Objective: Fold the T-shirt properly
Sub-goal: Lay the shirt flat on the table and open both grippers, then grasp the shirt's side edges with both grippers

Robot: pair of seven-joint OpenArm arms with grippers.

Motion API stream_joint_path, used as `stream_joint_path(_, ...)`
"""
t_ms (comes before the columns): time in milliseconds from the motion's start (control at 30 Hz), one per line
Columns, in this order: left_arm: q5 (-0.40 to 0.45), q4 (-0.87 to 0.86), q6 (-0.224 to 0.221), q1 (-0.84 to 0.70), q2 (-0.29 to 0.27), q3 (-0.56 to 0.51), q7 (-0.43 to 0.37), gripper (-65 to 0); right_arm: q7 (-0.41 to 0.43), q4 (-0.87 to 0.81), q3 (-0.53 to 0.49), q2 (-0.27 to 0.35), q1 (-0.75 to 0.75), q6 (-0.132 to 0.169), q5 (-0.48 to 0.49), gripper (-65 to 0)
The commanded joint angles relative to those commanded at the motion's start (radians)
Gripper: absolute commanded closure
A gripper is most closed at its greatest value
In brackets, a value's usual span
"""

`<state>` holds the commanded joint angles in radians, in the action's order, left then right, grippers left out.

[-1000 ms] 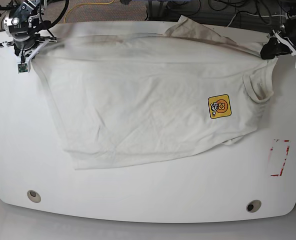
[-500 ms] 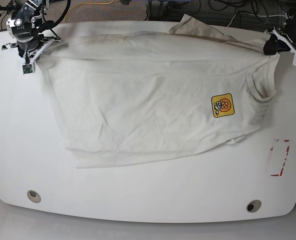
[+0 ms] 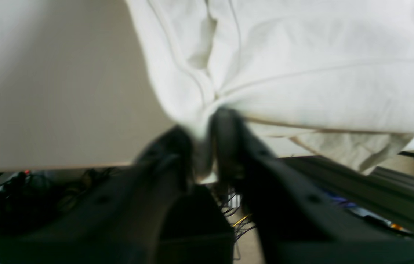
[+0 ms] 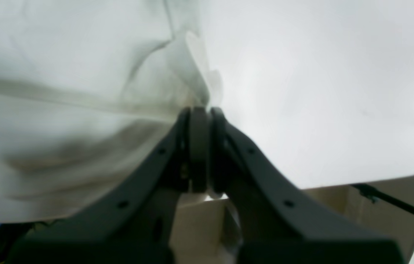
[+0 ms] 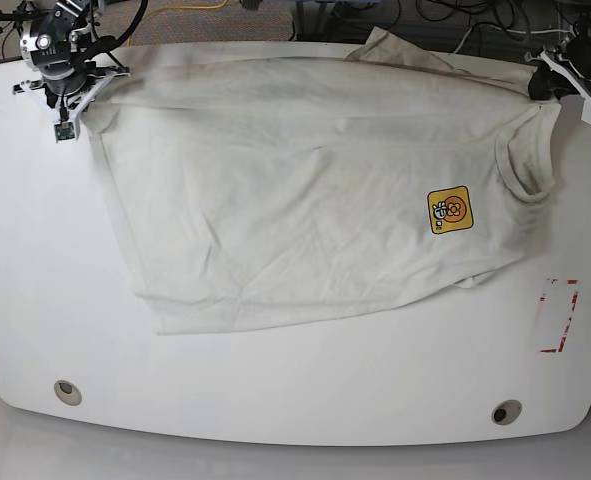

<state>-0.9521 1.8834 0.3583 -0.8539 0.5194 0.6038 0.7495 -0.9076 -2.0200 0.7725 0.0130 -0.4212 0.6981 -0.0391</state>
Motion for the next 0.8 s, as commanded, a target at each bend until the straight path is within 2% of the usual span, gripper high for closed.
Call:
stream_joint_path(100,0.0,0.0,0.0,0.0,0.0,0.002,0.0,-25.4,0.0,0.0,-0.005,0.0,-0.011,0.0,0.0,-8.4)
stream_joint_path(133,0.0,0.0,0.0,0.0,0.002,0.002,0.0,-29.2,0.0,0.0,-0.005,0.0,-0.014,0.0,0.0,-15.7)
stream_joint_path(167,0.0,0.0,0.0,0.0,0.002,0.002,0.0,-30.6,0.0,0.0,-0.005,0.0,-0.014,0.0,0.0,-17.9)
stream_joint_path(233,0.0,0.0,0.0,0.0,0.002,0.002,0.0,-38.3,0.0,0.0,-0.002,0.0,-0.015,0.0,0.0,-29.3)
stream_joint_path(367,0.0,0.0,0.0,0.0,0.003,0.003,0.0,-51.4,0.0,-0.005,0.0,-0.002,-0.015,0.0,0.008,-45.8)
stream_joint_path(433,0.0,0.002,0.0,0.0,0.005,0.003,0.0,-54.0,0.0,-0.005,0.0,-0.002,-0.015,0.0,0.009,-51.0)
stream_joint_path(533,-0.002,0.002,0.0,0.0,0.006,0.003,0.0,-54.9,0.0,-0.005,0.0,-0.002,-0.009,0.0,0.009,-55.8)
stream_joint_path(800,-0.002,0.002,0.0,0.058,0.008,0.02,0.0,-55.3,0.002,-0.005,-0.003,-0.002,0.046,0.0,0.009,-56.1)
